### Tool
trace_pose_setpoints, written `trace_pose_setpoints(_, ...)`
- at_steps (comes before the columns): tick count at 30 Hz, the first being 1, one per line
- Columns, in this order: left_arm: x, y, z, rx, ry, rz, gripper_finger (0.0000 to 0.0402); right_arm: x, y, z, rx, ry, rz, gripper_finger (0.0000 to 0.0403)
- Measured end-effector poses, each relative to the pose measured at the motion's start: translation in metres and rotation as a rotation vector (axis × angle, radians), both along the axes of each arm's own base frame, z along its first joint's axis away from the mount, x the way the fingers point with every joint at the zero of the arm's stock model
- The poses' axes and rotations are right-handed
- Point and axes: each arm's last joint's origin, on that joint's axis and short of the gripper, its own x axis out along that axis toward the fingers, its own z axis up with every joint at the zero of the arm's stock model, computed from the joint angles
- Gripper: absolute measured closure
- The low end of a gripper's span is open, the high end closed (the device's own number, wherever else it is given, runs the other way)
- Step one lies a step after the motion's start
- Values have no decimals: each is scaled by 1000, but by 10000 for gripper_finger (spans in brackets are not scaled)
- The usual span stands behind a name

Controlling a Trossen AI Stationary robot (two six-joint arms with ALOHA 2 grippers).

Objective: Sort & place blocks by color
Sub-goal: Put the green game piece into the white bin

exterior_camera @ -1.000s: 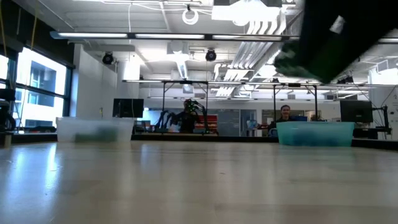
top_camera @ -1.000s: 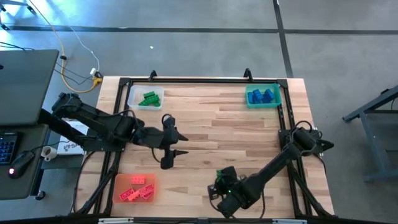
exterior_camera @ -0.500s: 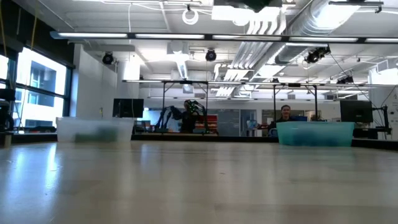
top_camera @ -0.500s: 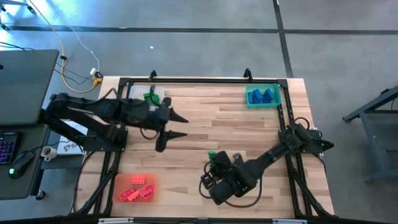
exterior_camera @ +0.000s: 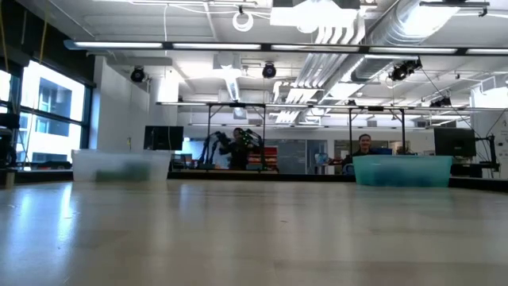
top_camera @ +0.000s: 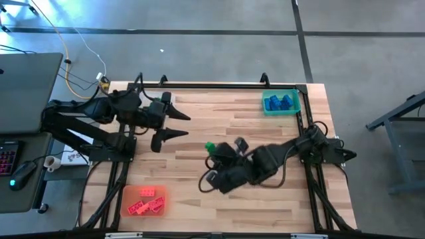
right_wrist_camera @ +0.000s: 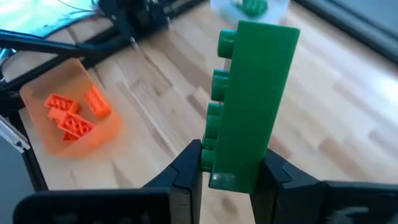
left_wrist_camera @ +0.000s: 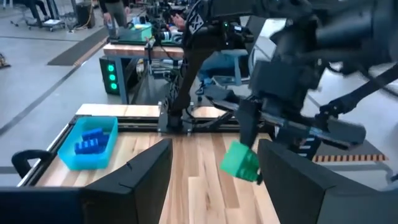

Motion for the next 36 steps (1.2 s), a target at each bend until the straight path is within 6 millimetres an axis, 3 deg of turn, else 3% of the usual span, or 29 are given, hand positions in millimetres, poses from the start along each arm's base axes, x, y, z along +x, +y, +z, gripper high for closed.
trace_pose_setpoints(8,-3,0,4,19,-32,0,178,5,-41,37,-84,-53,174,335)
trace_pose_setpoints(16,2,6,7,22,-71,27,178,12,-78,61,-136,-110,342,335)
trace_pose_setpoints(22,1,19,7,6,-75,78,178,13,-98,68,-150,-125,409,335)
trace_pose_setpoints(36,-3,37,11,-87,-110,-41,178,24,-133,78,-137,-227,529,335)
